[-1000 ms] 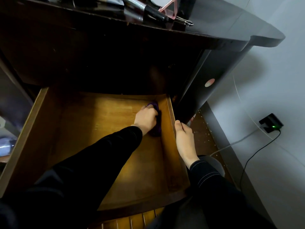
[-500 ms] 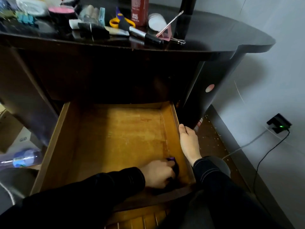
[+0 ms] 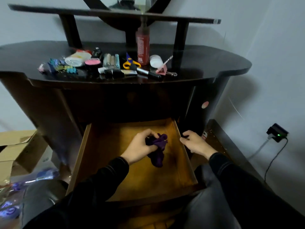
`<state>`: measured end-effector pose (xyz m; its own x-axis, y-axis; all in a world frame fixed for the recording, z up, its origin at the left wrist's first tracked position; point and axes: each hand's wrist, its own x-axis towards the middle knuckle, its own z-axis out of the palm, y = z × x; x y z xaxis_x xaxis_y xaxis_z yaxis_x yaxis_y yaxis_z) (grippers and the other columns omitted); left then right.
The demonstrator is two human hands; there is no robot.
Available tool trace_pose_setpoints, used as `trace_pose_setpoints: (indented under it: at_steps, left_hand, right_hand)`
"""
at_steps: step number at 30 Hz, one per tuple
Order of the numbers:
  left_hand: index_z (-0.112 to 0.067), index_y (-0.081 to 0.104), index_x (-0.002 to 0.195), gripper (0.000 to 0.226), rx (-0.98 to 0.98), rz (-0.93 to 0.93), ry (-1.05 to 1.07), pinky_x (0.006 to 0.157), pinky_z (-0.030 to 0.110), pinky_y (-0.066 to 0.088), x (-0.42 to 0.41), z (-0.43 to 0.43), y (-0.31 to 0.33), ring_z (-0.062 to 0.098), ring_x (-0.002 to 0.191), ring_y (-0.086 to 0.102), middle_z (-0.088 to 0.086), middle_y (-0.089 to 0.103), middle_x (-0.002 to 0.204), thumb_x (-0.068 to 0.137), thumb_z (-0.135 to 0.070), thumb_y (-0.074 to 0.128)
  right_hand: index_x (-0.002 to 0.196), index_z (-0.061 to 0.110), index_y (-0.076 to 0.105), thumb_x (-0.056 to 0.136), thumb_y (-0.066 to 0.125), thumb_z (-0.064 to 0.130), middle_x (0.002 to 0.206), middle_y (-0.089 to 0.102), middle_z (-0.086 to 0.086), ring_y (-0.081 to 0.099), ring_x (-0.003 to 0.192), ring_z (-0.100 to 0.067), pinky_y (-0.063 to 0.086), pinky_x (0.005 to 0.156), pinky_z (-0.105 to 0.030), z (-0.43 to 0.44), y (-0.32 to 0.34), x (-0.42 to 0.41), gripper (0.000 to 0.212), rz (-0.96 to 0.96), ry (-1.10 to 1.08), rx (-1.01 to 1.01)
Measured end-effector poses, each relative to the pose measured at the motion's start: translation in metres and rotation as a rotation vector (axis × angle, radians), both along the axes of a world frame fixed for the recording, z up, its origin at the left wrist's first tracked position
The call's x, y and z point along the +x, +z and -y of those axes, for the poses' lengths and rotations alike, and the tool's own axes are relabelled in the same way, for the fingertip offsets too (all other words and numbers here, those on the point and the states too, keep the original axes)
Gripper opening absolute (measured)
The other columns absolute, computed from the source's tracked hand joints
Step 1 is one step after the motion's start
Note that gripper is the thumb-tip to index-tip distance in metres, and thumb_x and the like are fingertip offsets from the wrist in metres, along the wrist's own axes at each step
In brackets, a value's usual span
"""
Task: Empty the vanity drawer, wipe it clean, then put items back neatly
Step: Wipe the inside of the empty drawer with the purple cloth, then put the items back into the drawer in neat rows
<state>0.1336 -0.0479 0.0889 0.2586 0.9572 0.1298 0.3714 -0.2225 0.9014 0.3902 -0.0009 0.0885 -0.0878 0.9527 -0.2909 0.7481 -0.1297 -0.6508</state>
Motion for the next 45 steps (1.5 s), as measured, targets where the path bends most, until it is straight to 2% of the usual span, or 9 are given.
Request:
trace_pose_setpoints:
  at_steps: [5,8,10,15,20,26,37,41,45]
  left_hand:
    - [-0.024,0.063,0.116,0.052,-0.068,0.41,0.053,0.072,0.032,0.058,-0.01,0.008,0.054,0.021,0.095,0.071,0.002,0.073,0.107,0.069,-0.014,0.081]
    - [-0.03,0.068,0.111,0.053,-0.057,0.562,0.085,0.069,0.037,0.056,-0.01,0.008,0.085,0.026,0.092,0.071,0.008,0.072,0.107,0.062,-0.027,0.088]
    - [-0.029,0.069,0.11,0.052,-0.008,0.571,0.09,0.075,0.037,0.057,-0.01,0.009,0.103,0.027,0.096,0.071,0.01,0.072,0.107,0.062,-0.032,0.088]
    - [-0.034,0.067,0.101,0.037,0.249,0.317,0.167,0.069,0.028,0.056,-0.017,0.009,0.147,0.017,0.088,0.071,-0.002,0.073,0.095,0.071,-0.053,0.078]
    - [-0.03,0.064,0.086,0.005,0.664,-0.11,0.347,0.073,0.026,0.051,-0.028,-0.027,0.191,0.008,0.082,0.061,-0.011,0.065,0.083,0.088,-0.034,0.067]
    - [-0.017,0.063,0.081,0.013,0.808,-0.525,0.364,0.065,0.029,0.045,-0.035,-0.068,0.182,0.015,0.081,0.054,-0.008,0.053,0.084,0.089,-0.024,0.069]
    - [-0.025,0.06,0.08,0.016,0.806,-0.605,0.421,0.061,0.026,0.046,-0.035,-0.079,0.175,0.007,0.079,0.047,-0.014,0.048,0.085,0.092,-0.036,0.058]
    - [-0.027,0.061,0.081,0.016,0.814,-0.607,0.416,0.062,0.021,0.044,-0.037,-0.083,0.172,0.006,0.078,0.048,-0.015,0.049,0.086,0.092,-0.039,0.058]
    - [-0.025,0.062,0.08,0.016,0.841,-0.615,0.427,0.061,0.023,0.044,-0.037,-0.085,0.171,0.006,0.077,0.048,-0.014,0.05,0.085,0.092,-0.037,0.06]
  right_hand:
    - [0.138,0.056,0.042,0.066,0.078,0.073,0.133,0.056,0.014,0.066,0.114,-0.006,0.056,0.088,-0.027,0.023,0.087,-0.023,0.082,-0.412,0.249,0.077]
    - [0.15,0.047,0.035,0.068,0.088,0.051,0.143,0.049,0.015,0.057,0.125,0.001,0.051,0.099,-0.022,0.036,0.117,-0.05,0.098,-0.4,0.413,0.152]
    - [0.149,0.034,0.042,0.073,0.089,0.033,0.137,0.057,0.018,0.057,0.123,0.004,0.05,0.098,-0.017,0.041,0.127,-0.064,0.089,-0.355,0.44,0.276]
    - [0.109,0.023,0.069,0.075,0.087,0.014,0.099,0.075,0.008,0.072,0.093,-0.009,0.057,0.079,-0.021,0.038,0.154,-0.066,0.04,-0.457,0.244,0.476]
    - [0.105,0.017,0.069,0.077,0.086,0.012,0.093,0.077,0.004,0.074,0.086,-0.011,0.056,0.07,-0.018,0.033,0.177,-0.05,0.033,-0.624,0.048,0.555]
    - [0.105,0.024,0.066,0.082,0.084,0.023,0.093,0.076,0.01,0.072,0.082,-0.006,0.053,0.062,-0.014,0.022,0.21,-0.027,0.029,-0.684,-0.062,0.677]
    - [0.123,0.016,0.048,0.092,0.067,0.044,0.11,0.062,-0.002,0.061,0.09,-0.019,0.048,0.068,-0.033,-0.128,0.242,-0.025,0.046,-0.15,-0.297,0.763]
    - [0.136,0.013,0.049,0.097,0.051,0.054,0.137,0.055,-0.012,0.053,0.124,-0.035,0.045,0.098,-0.043,-0.158,0.208,-0.035,0.056,0.36,-0.22,0.573]
    - [0.138,0.013,0.048,0.098,0.049,0.053,0.14,0.053,-0.012,0.05,0.127,-0.034,0.043,0.101,-0.046,-0.16,0.2,-0.039,0.057,0.416,-0.236,0.61]
